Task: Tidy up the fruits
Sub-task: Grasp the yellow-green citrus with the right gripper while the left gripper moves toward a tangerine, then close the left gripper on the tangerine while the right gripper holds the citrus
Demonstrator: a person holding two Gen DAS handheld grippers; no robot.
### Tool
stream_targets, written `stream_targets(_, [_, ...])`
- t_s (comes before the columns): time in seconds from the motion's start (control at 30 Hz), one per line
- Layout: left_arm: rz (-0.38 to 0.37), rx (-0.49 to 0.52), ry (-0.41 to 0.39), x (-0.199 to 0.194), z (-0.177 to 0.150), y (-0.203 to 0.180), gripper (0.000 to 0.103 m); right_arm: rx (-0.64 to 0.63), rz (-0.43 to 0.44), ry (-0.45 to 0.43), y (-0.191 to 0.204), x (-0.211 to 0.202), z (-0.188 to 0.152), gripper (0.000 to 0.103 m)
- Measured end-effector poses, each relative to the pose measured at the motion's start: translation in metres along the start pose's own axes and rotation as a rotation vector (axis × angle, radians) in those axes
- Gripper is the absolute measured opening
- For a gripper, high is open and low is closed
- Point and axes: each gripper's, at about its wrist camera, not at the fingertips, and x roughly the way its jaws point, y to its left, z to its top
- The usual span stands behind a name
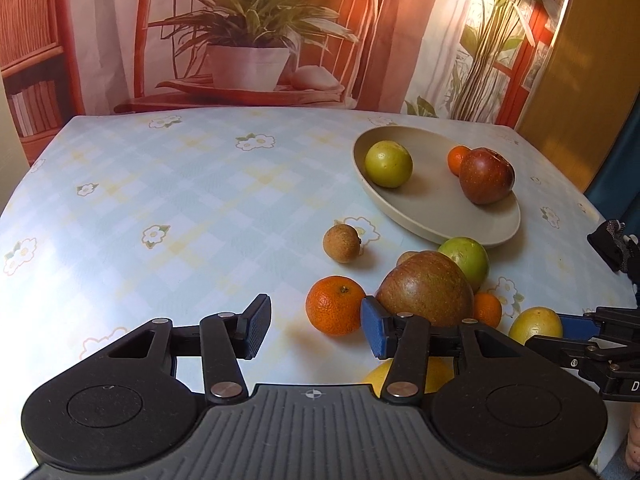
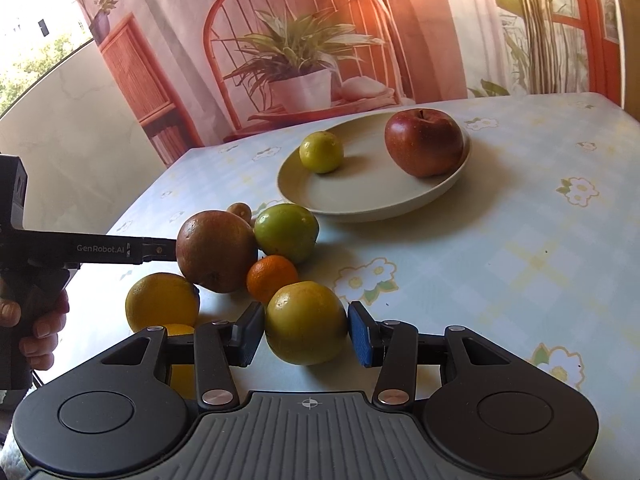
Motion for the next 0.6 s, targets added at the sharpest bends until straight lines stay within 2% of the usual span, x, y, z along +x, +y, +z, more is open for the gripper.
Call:
stream_targets(0.33, [0.069,-0.098,-0.018,0.003,0.008,0.023,0.052,0.001,0.002,0.003,0.0,0.002,0.0,0.042])
stream_targets(0.6, [0.043,-0.126,-0.038,0.004,0.017,0.027,0.052,0.002,0.003,0.004,0.0,0.003,0.001,0.042])
